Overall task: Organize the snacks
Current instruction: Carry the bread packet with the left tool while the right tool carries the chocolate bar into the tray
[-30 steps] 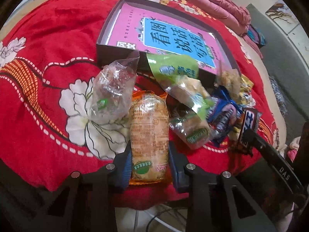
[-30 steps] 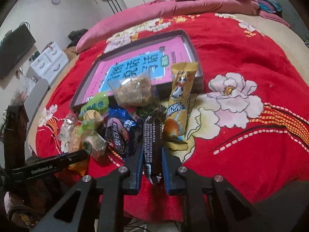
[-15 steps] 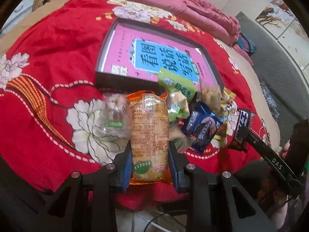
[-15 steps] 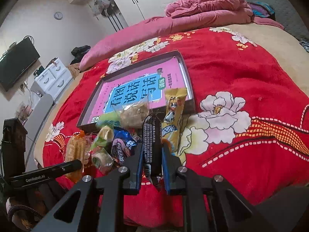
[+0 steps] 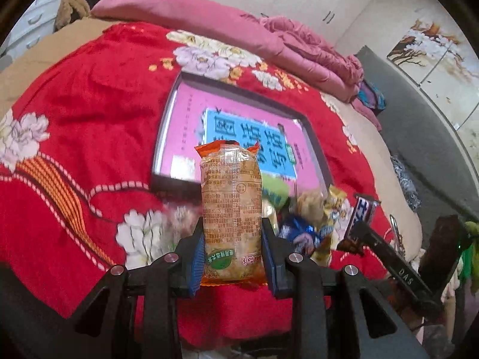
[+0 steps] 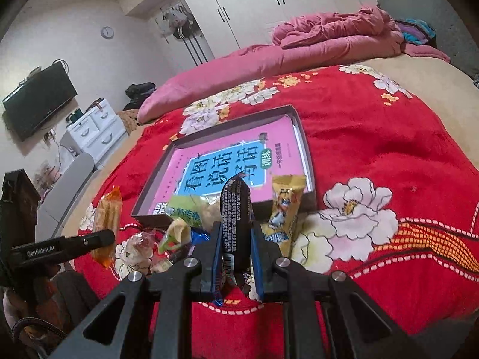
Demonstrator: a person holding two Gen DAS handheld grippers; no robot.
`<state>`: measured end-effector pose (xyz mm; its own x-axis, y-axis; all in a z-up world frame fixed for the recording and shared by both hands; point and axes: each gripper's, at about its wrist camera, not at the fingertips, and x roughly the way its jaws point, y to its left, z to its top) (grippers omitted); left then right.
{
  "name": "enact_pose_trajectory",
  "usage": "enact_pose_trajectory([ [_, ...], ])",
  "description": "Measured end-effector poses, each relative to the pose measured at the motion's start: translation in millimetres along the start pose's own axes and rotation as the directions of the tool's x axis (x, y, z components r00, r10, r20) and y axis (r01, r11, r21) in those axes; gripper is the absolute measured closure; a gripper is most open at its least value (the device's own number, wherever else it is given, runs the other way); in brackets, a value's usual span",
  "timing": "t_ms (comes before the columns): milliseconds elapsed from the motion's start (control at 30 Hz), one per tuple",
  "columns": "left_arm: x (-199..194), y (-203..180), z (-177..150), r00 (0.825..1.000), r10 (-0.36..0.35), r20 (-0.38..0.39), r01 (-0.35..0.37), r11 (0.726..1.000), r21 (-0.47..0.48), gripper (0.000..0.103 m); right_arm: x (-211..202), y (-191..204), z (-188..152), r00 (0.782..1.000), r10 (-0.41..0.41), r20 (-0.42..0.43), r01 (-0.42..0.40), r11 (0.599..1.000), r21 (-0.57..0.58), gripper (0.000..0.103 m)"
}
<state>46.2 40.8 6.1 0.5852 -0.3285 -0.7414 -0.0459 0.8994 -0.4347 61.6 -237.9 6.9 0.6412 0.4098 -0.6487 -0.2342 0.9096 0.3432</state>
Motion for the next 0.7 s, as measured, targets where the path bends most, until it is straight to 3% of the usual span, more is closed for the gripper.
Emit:
enact_pose_trajectory([
  [367,4,12,37,0.998,0.023,0.061,-0.020,0.999,-0.039,0.069,11,-1,23,0.998,0.033,0.046,-0.033,0.999,-0.005,0.085],
  [700,34,8,51,0.998,0.045,0.046,-0.043,0.998,-0.041,0.069,26,-6,46,0.996,0.051,0.078,-0.051,0.999,-0.005,0.085],
])
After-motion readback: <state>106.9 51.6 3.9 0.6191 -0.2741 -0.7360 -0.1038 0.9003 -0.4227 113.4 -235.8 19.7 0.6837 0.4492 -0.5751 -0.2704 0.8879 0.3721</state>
